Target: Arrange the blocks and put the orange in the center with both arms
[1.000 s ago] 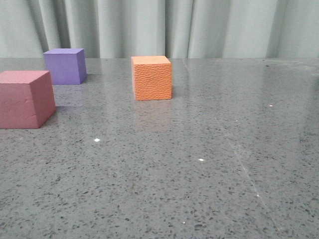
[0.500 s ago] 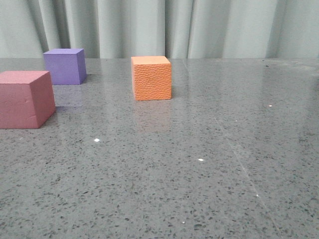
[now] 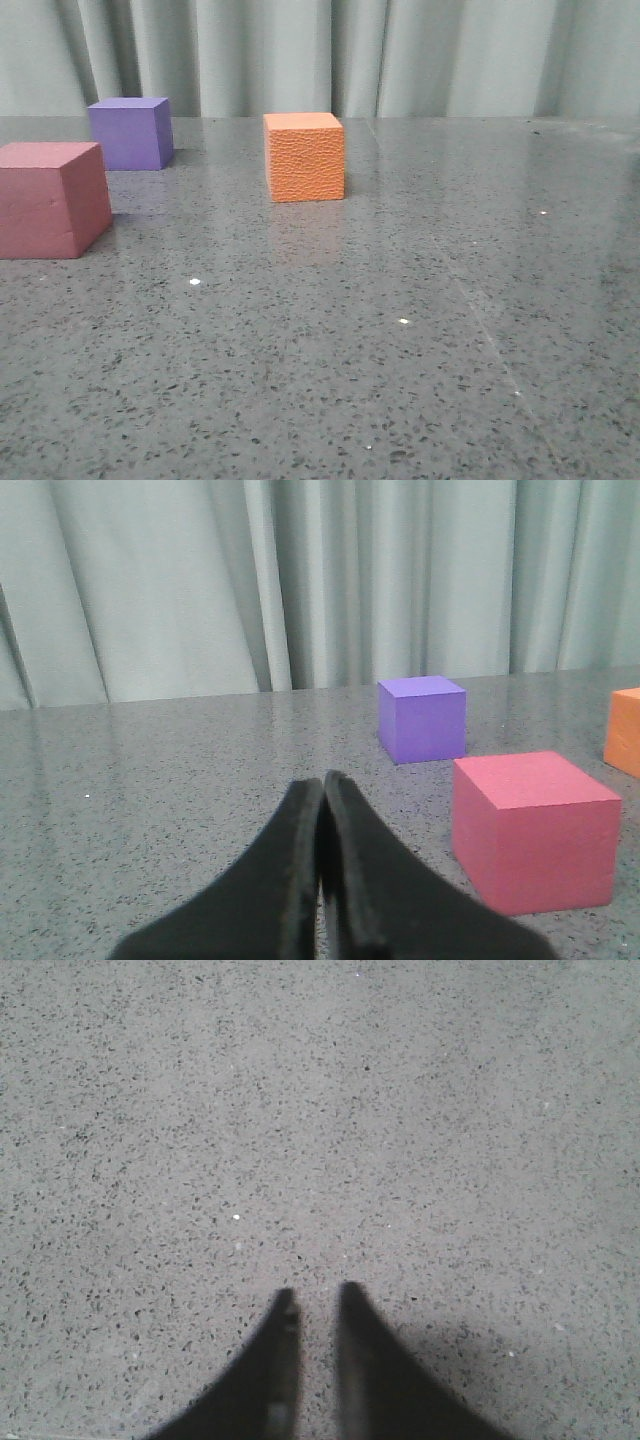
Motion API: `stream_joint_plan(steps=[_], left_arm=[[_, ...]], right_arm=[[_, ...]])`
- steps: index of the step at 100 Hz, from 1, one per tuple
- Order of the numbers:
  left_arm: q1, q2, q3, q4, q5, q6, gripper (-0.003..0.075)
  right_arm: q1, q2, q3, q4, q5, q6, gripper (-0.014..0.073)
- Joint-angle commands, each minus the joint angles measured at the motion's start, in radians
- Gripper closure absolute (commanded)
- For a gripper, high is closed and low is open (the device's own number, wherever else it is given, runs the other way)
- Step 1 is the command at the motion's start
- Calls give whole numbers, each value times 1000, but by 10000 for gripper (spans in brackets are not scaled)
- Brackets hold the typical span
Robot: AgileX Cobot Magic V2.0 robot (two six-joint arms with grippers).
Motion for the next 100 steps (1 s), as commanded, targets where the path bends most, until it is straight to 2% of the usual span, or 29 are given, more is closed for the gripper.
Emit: stream_joint_plan(steps=[1,63,81,100], left_arm=[[3,-33,55,-9,-83,-5,739],[3,-33,55,-9,-83,-5,739],[3,-33,55,-9,-83,-5,739],[3,-33,55,-9,-83,-5,739]], right_arm=[[-7,6,-23,-34,-61,0,711],[-7,6,-19,-29,-92,0,713],[-7,-14,17,-25,-244,0,713],[-25,-110,159,-17,-463,0,713]])
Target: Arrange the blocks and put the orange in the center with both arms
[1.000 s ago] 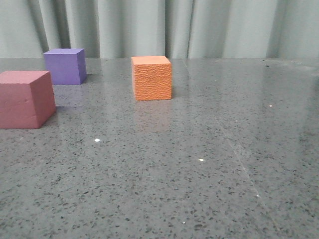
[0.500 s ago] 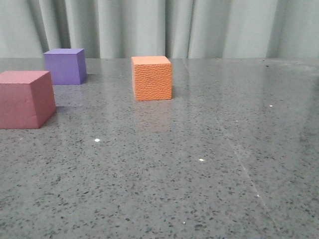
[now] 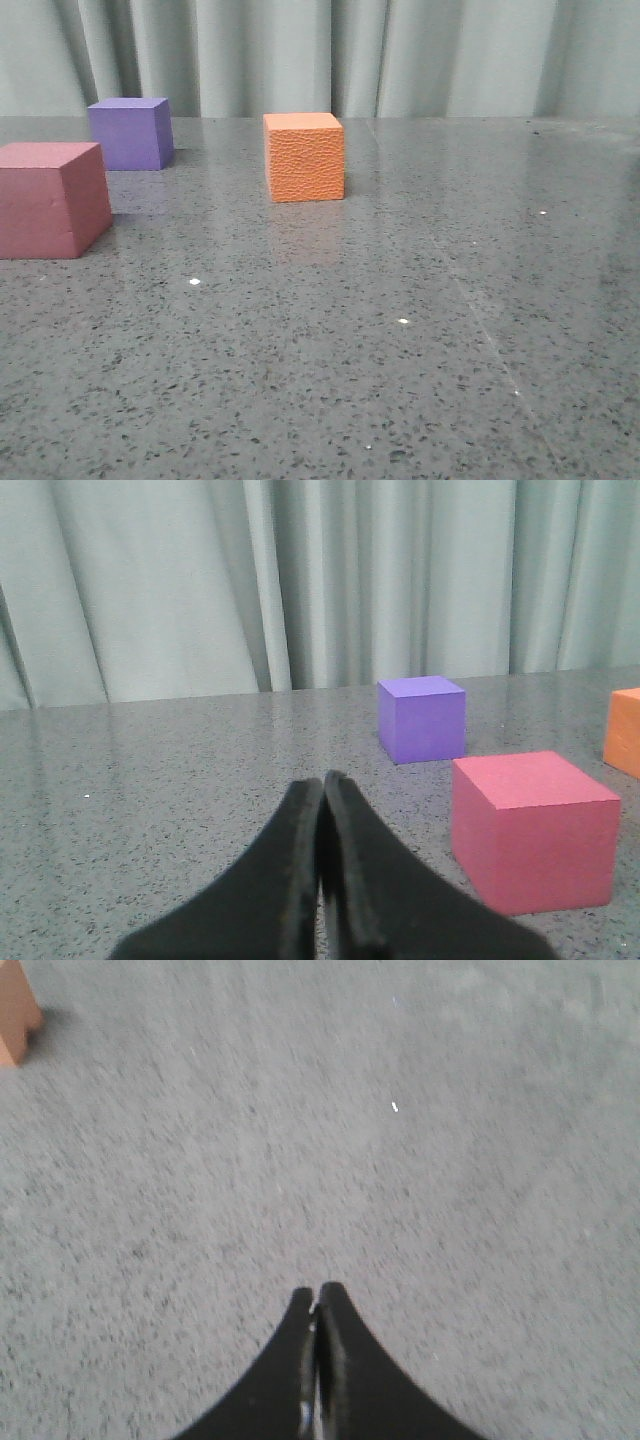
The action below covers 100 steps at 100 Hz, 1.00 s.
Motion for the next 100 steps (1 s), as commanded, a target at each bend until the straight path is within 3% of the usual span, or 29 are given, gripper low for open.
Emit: stream_joint_plan(steps=[1,36,53,68,100], left_arm=[[3,-33,55,-9,-83,-5,739],[3,-33,55,-9,-83,-5,739],[3,-33,55,-9,-83,-5,739],[3,-33,55,-9,-83,-5,739],[3,-33,55,-9,-83,-5,739]], right_arm=[[-23,-42,44,-15,-171,-2,713],[-218,-310,357,157,-362,-10,713],[-292,-306,464,184,-508,-15,713],[-305,-307,532,184,-603,-16,713],[-305,-307,530,183,-600,-21,713]])
